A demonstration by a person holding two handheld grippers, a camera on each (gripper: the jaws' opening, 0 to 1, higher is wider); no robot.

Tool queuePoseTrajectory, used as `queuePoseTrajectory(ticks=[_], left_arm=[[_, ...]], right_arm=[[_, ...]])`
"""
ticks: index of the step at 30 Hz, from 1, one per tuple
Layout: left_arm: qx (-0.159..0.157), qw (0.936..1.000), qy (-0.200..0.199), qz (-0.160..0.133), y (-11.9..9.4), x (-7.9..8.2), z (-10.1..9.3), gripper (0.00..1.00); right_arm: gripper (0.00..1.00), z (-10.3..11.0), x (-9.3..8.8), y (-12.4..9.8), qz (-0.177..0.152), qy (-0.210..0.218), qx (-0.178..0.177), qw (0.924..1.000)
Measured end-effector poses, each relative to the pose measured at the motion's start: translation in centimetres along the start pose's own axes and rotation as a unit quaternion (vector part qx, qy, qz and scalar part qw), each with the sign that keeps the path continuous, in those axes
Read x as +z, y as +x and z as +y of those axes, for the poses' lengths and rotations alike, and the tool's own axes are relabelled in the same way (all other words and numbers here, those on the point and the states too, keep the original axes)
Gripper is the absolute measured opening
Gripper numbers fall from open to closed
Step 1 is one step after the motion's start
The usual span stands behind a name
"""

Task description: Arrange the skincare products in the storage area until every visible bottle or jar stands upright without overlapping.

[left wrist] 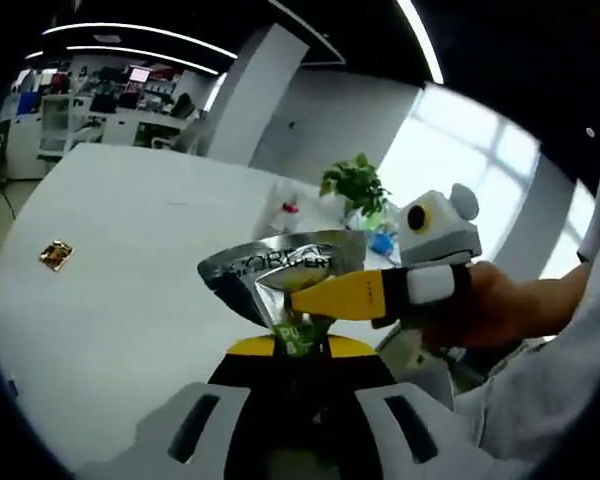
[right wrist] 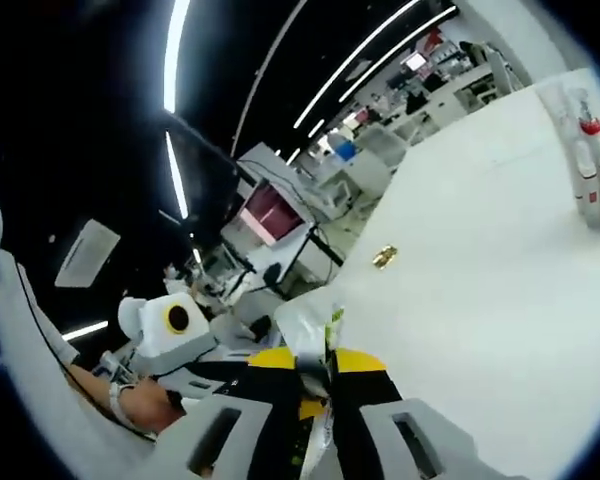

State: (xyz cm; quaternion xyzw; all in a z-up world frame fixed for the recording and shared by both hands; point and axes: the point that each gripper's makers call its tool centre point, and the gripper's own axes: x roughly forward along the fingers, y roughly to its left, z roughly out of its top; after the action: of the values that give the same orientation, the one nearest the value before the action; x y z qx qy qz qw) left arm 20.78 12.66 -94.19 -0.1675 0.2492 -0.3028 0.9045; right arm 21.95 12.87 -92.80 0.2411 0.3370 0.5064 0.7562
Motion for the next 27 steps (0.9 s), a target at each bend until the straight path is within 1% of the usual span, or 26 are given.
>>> queuePoseTrajectory(ticks=[1,3,4,5,7,8,9,11,13,15,16,18,19,20,21,22,23,24,25,26,27], left_arm=[[-0.001,0.9999,0.001,-0.015,-0.2,0.5,0.2,0.22],[-0.004,0.9994,-0.018,-0.029,-0.7,0.8,0.7,0.28],[-0.01,0.9985,-0.034,-0.043,-1.0,1.3,0.7,0.32],[-0.013,0.9979,-0.037,-0.051,-1.2,1.6,0.9,0.34],[-0.017,0.997,-0.051,-0.056,-1.4,1.8,1.4,0.39],[-0.021,0.9966,-0.056,-0.057,-1.4,1.9,1.5,0.41],[-0.027,0.9952,-0.07,-0.063,-1.4,2.0,1.6,0.44],[-0.032,0.9946,-0.075,-0.063,-1.2,2.1,1.7,0.49],[-0.053,0.991,-0.104,-0.065,-1.0,2.1,1.3,0.52],[-0.069,0.9862,-0.134,-0.067,-0.8,2.2,1.0,0.55],[-0.084,0.9842,-0.143,-0.063,-0.8,2.2,0.6,0.54],[-0.089,0.9827,-0.15,-0.064,-0.7,2.3,0.5,0.49],[-0.109,0.9799,-0.15,-0.074,-0.8,2.8,-0.3,0.48],[-0.124,0.9766,-0.16,-0.073,-0.8,2.9,-0.8,0.45],[-0.146,0.9706,-0.178,-0.07,-0.9,3.0,-1.5,0.4],[-0.159,0.9665,-0.189,-0.068,-0.9,3.1,-1.9,0.36],[-0.165,0.9642,-0.198,-0.065,-0.9,3.1,-2.1,0.31],[-0.161,0.9647,-0.2,-0.059,-0.9,2.9,-2.0,0.24],[-0.189,0.9576,-0.207,-0.066,-1.2,3.4,-2.9,0.19],[-0.197,0.9556,-0.208,-0.071,-1.4,3.6,-3.1,0.16],[-0.192,0.9502,-0.234,-0.075,-1.4,4.0,-3.0,0.14]], right_arm=[[0.02,0.0,0.0,-0.1,-0.001,0.007,0.003,1.0],[0.01,0.0,0.3,-0.5,-0.005,0.014,0.005,0.9999],[0.0,0.0,0.5,-0.8,-0.008,0.014,0.006,0.9999],[0.0,0.2,0.7,-1.1,-0.007,0.017,0.012,0.9998],[0.0,0.3,1.1,-1.6,-0.01,0.02,0.024,0.9995],[0.0,0.4,1.2,-1.7,-0.012,0.018,0.025,0.9995],[0.0,0.4,1.3,-1.8,-0.011,0.017,0.026,0.9995],[0.0,0.2,1.5,-2.0,-0.009,0.016,0.025,0.9995],[0.0,0.0,1.7,-2.2,-0.011,0.019,0.033,0.9992],[0.0,0.7,1.8,-2.4,-0.008,0.036,0.059,0.9976],[0.0,1.1,1.8,-2.5,-0.004,0.039,0.071,0.9967],[0.0,1.8,1.8,-2.8,0.004,0.042,0.095,0.9946],[0.0,2.3,1.9,-3.0,0.005,0.047,0.11,0.9928],[0.0,2.8,2.1,-3.1,0.004,0.053,0.127,0.9905],[0.0,3.1,2.1,-3.2,0.006,0.059,0.137,0.9888],[0.0,3.5,2.3,-3.4,0.008,0.07,0.151,0.9861],[0.0,3.8,2.5,-3.5,0.005,0.079,0.159,0.9841],[0.0,3.6,2.8,-3.5,0.0,0.089,0.16,0.9832],[0.0,3.3,2.8,-3.6,-0.003,0.086,0.156,0.984],[0.0,3.2,3.2,-3.9,-0.009,0.091,0.155,0.9838],[0.0,3.6,3.6,-4.1,-0.02,0.105,0.168,0.98]])
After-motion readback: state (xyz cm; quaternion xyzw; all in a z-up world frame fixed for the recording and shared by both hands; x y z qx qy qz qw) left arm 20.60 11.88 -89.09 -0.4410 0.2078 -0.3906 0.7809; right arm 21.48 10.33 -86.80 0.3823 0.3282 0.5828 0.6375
